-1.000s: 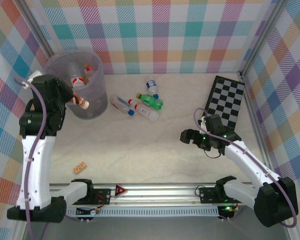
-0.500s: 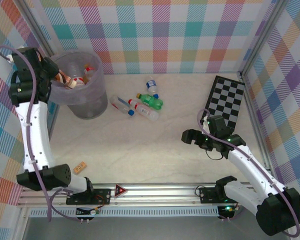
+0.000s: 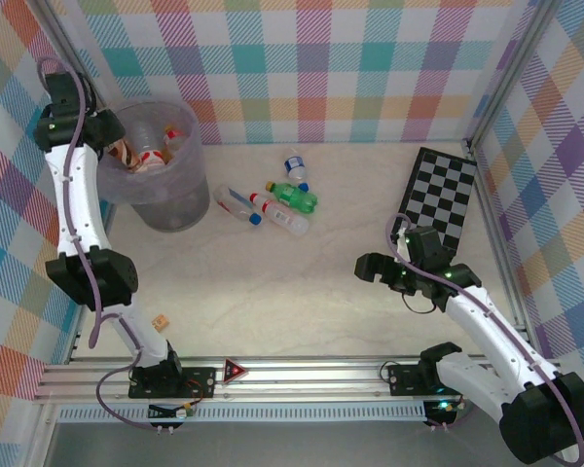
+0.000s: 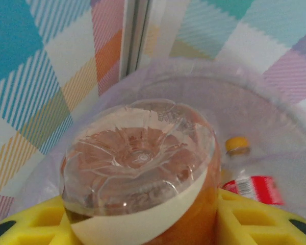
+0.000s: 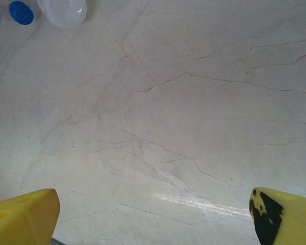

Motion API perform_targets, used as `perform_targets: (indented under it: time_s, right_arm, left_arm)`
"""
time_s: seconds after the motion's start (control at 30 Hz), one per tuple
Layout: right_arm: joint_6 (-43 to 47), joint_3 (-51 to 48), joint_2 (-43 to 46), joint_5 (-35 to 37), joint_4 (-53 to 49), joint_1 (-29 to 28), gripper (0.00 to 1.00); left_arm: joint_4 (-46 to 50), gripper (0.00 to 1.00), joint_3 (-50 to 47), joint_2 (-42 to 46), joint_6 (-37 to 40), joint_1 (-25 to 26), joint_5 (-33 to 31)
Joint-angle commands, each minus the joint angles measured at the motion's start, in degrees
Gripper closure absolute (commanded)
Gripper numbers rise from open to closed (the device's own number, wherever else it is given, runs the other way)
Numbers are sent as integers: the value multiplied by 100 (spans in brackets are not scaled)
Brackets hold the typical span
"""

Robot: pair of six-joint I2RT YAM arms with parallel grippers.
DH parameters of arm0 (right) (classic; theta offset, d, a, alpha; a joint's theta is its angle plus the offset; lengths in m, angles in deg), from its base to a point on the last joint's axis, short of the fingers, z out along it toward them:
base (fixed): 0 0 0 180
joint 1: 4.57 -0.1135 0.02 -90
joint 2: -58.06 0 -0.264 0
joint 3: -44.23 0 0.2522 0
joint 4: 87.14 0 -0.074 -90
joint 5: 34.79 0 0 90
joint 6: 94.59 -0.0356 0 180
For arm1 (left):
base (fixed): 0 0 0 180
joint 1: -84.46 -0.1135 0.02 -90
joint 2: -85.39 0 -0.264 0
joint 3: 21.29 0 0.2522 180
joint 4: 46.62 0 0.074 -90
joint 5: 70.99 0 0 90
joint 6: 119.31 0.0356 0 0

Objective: Put the plastic bottles in the bin

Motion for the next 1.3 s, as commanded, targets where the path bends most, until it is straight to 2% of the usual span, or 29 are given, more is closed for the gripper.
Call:
perform_targets:
  time_s: [0.0, 0.07, 0.2, 0.47, 0.53, 0.63, 1.03, 1.1, 1.27]
  right_arm:
    - [-29, -84, 40, 7, -57, 34, 4]
    - [-37, -97, -8, -14, -6, 32, 5]
    - [-21, -88, -74, -45, 33, 34, 5]
    - [-2, -138, -70, 0, 49, 28, 5]
    - [-11, -167, -83, -14, 97, 32, 5]
    - [-11, -165, -145, -52, 152, 33, 5]
    - [21, -90, -289, -104, 219, 29, 5]
    - [-10, -120, -298, -102, 242, 27, 5]
    - [-6, -110, -365, -140, 278, 27, 5]
  left_arm:
    - [502, 96, 206, -33, 771, -8, -100]
    - [527, 94, 108, -52, 969, 60, -232]
    - [676, 80, 71, -202, 1157, 246, -403]
    - [838, 23, 255, -392, 1162, 475, -554]
    - [855, 14, 325, -395, 1188, 503, -633]
    - [821, 12, 344, -317, 1197, 527, -696]
    - [574, 14, 592, -15, 1172, 601, -1118]
    - [544, 17, 517, 5, 1119, 599, -1102]
    - [356, 37, 164, -101, 1118, 661, -992]
